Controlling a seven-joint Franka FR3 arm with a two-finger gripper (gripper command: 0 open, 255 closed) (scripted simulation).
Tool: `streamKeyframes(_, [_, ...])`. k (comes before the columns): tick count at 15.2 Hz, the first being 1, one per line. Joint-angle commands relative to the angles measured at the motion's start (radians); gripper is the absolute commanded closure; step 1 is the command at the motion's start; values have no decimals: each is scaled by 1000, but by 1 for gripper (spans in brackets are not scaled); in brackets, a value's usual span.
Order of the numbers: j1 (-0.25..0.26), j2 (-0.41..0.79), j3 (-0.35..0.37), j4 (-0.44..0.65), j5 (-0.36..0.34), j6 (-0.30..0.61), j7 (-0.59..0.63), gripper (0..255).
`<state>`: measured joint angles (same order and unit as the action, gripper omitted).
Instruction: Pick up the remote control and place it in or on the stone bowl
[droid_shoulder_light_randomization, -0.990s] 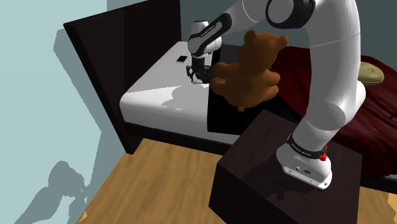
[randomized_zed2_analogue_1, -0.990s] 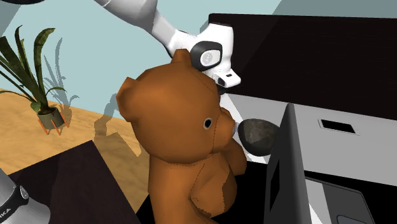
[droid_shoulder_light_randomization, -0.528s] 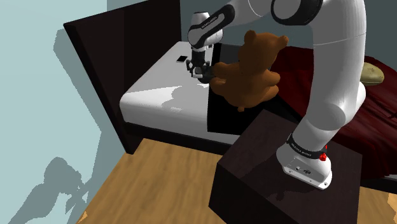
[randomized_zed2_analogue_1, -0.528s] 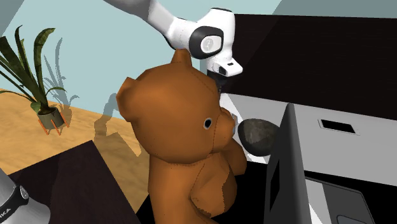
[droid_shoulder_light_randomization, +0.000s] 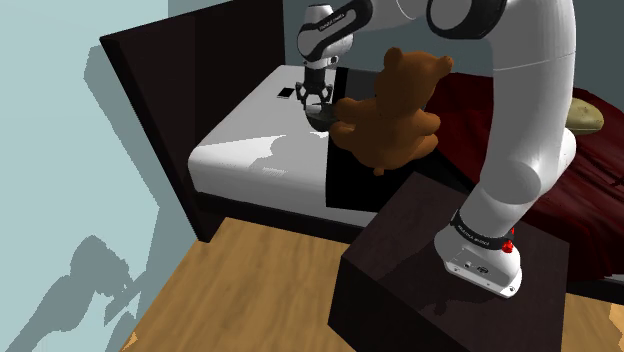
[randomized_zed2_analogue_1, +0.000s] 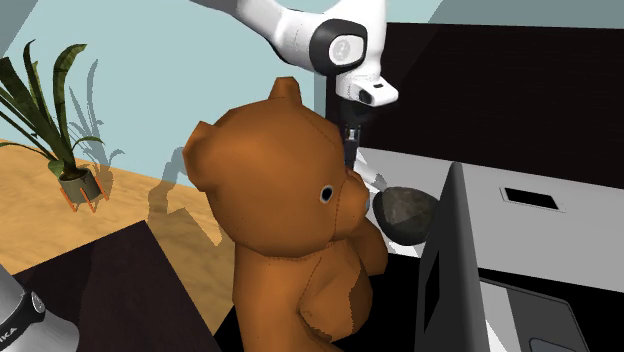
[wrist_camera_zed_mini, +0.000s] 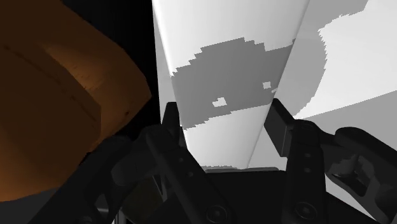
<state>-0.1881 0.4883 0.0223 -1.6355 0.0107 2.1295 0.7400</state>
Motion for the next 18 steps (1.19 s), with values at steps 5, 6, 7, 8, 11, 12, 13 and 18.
streamKeyframes(5, [-75,136,-21,219,11,-85,-99,255])
streamKeyframes(6, [-88,163,-24,267,13,-105,-114,255])
streamKeyframes(7, [-101,193,-27,318,14,-127,-129,255])
streamKeyframes(8, [-114,225,-29,373,16,-151,-144,255])
streamKeyframes(11, [-151,336,-35,567,20,-234,-184,255])
streamKeyframes(12, [-151,339,-34,559,20,-223,-184,255])
streamKeyframes(13, [-151,343,-34,552,20,-212,-184,255])
streamKeyframes(18, [-151,365,-34,521,21,-160,-185,255])
